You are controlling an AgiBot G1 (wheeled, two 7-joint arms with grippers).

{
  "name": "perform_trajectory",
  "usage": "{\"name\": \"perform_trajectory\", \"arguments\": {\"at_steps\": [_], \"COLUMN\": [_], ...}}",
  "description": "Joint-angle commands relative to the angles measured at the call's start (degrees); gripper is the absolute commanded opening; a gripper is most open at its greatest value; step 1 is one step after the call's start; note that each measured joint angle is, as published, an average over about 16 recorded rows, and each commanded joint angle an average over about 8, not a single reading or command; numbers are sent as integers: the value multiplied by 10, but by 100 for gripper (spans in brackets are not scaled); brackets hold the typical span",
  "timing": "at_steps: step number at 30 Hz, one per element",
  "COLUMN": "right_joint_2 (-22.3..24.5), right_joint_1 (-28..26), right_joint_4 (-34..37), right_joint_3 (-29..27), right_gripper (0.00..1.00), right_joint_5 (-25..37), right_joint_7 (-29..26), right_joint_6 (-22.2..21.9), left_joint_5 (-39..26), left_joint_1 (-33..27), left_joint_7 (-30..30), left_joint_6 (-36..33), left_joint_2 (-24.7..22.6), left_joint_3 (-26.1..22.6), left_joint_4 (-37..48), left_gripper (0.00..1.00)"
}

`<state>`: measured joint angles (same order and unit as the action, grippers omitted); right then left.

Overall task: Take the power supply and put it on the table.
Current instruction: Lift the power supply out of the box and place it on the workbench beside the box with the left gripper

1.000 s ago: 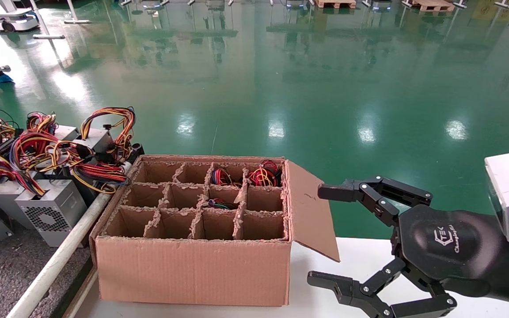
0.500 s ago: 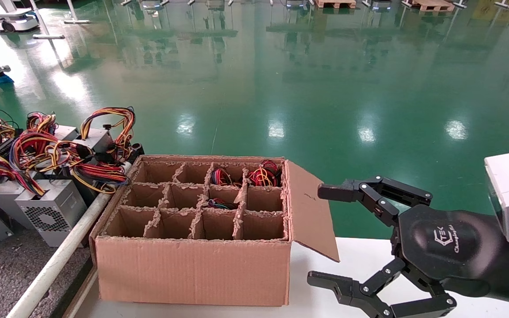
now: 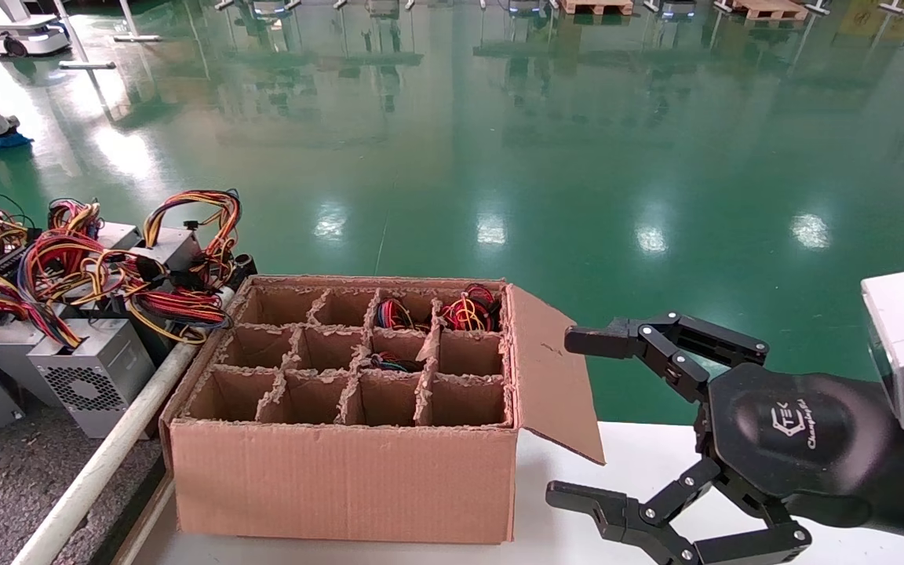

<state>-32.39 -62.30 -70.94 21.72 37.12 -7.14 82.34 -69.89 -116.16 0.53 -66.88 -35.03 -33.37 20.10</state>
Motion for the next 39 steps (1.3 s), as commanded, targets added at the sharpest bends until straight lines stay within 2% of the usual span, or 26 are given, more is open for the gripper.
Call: {"name": "perform_trajectory", "arguments": {"at_steps": [1, 9, 19, 20, 21, 27, 28, 29, 39], "right_joint_2": [0, 0, 0, 0, 0, 0, 0, 0, 0], "right_joint_1": [0, 0, 0, 0, 0, 0, 0, 0, 0], "right_joint_4": [0, 0, 0, 0, 0, 0, 0, 0, 0], "right_joint_3": [0, 0, 0, 0, 0, 0, 0, 0, 0], "right_gripper": [100, 100, 100, 100, 100, 100, 100, 100, 100], "right_joint_5": [0, 0, 0, 0, 0, 0, 0, 0, 0], "right_joint_7": [0, 0, 0, 0, 0, 0, 0, 0, 0], "right_joint_6": [0, 0, 0, 0, 0, 0, 0, 0, 0], "left_joint_5": [0, 2, 10, 11, 12, 14, 14, 14, 14], "left_joint_1": [-3, 2, 39, 42, 44, 52, 52, 53, 53], "left_joint_7": [1, 17, 30, 31, 32, 33, 32, 32, 32], "left_joint_6": [4, 19, 23, 25, 26, 36, 38, 39, 37], "left_joint_2": [-3, -11, -11, -10, -9, -7, -6, -6, -6], "left_joint_3": [-1, 1, 11, 12, 13, 14, 14, 14, 13], "left_joint_4": [-4, -28, -45, -47, -50, -62, -63, -64, -63], "left_gripper": [0, 0, 0, 3, 11, 86, 96, 100, 100]}}
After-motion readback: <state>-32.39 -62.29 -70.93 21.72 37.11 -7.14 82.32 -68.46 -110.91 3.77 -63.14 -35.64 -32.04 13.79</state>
